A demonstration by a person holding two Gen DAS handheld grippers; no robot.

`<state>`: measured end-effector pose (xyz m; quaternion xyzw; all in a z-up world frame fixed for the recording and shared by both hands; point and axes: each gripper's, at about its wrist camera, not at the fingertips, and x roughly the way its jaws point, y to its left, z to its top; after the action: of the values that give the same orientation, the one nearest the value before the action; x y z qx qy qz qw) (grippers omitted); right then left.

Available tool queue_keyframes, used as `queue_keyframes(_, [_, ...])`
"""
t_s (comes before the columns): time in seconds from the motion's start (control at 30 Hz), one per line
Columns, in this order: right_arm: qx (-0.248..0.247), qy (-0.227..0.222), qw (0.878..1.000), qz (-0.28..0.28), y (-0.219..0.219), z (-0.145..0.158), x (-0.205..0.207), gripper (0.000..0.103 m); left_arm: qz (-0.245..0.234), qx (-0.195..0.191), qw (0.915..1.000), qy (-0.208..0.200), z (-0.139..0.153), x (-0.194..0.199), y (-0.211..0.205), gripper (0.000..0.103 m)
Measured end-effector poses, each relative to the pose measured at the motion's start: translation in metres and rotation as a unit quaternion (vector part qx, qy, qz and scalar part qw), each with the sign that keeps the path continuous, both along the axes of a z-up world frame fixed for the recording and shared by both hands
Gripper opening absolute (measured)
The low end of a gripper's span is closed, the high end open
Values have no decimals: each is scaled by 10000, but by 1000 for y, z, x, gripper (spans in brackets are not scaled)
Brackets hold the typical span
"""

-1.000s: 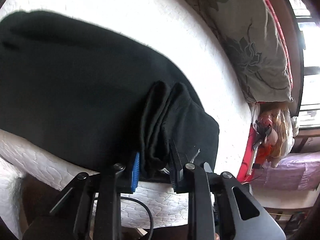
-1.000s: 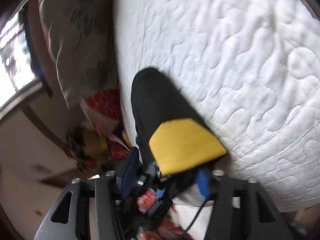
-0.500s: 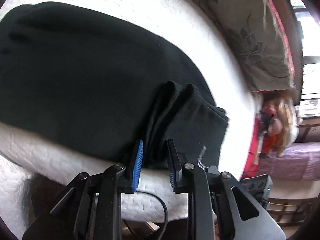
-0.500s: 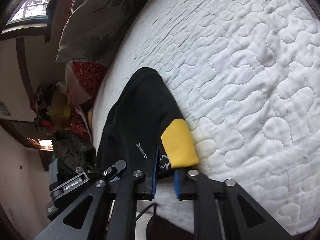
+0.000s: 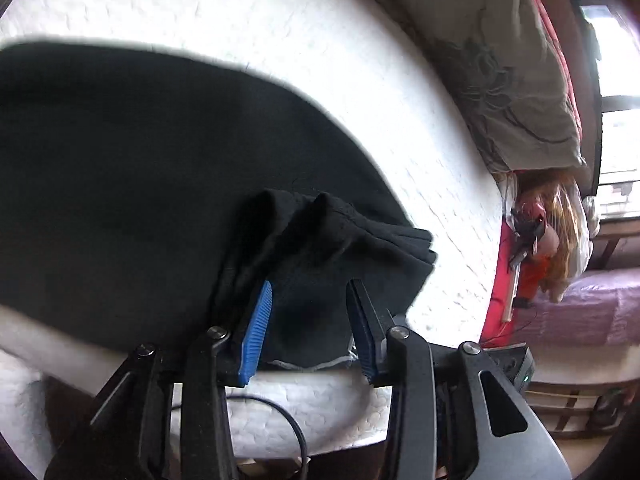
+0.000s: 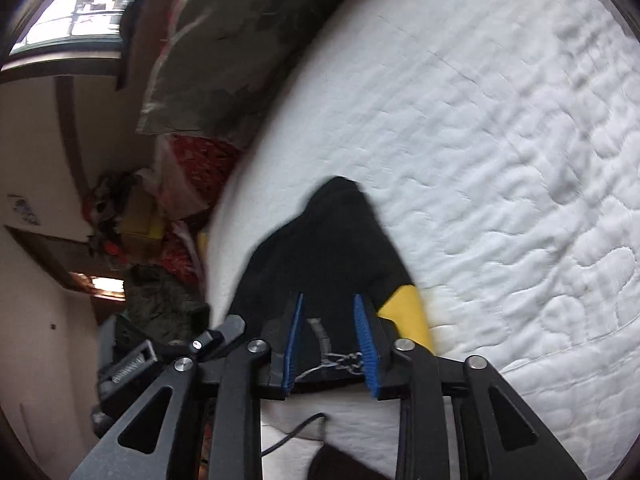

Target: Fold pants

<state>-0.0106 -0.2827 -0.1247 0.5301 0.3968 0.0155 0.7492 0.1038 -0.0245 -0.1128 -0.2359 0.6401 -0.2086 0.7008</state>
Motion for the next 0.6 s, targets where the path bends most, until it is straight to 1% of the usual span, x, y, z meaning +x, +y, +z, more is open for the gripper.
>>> queue_keyframes(0.03, [-42, 13, 10000, 9, -1, -3, -3, 0, 51, -75, 10000, 4, 0, 1, 2, 37])
queue_keyframes(0.13, [39, -38, 10000, 65, -4, -7, -2, 0, 41, -202, 9997, 97, 1, 3, 6, 37])
queue_keyframes(0.2, [-32, 48, 9999, 114, -3, -3, -1, 0, 106, -430, 9988, 203, 3, 2, 18, 37])
queue_keyframes(0.23, [-37, 56, 9999, 129, 2, 1, 6, 4, 152, -521, 9982, 263, 4, 1, 26, 37])
queue_keyframes(0.27, [-47, 50, 9999, 135, 4, 8, 11, 5, 206, -588, 9976, 316, 6, -2, 37, 37])
queue_keyframes(0.33, [-178, 28, 9998, 113, 7, 20, 10, 12, 380, -552, 9973, 302, 9, -7, 61, 37])
queue_keyframes(0.4, [-392, -20, 9991, 175, 11, 33, 8, 15, 601, -625, 9958, 308, 9, -14, 89, 38])
queue_keyframes(0.5, [-755, -56, 9964, 383, 28, 48, 13, 16, 1055, -842, 9901, 373, 7, -23, 140, 42])
queue_keyframes(0.6, [-1003, -38, 9920, 769, 59, 57, 24, 16, 1311, -806, 9877, 259, 12, -27, 184, 42])
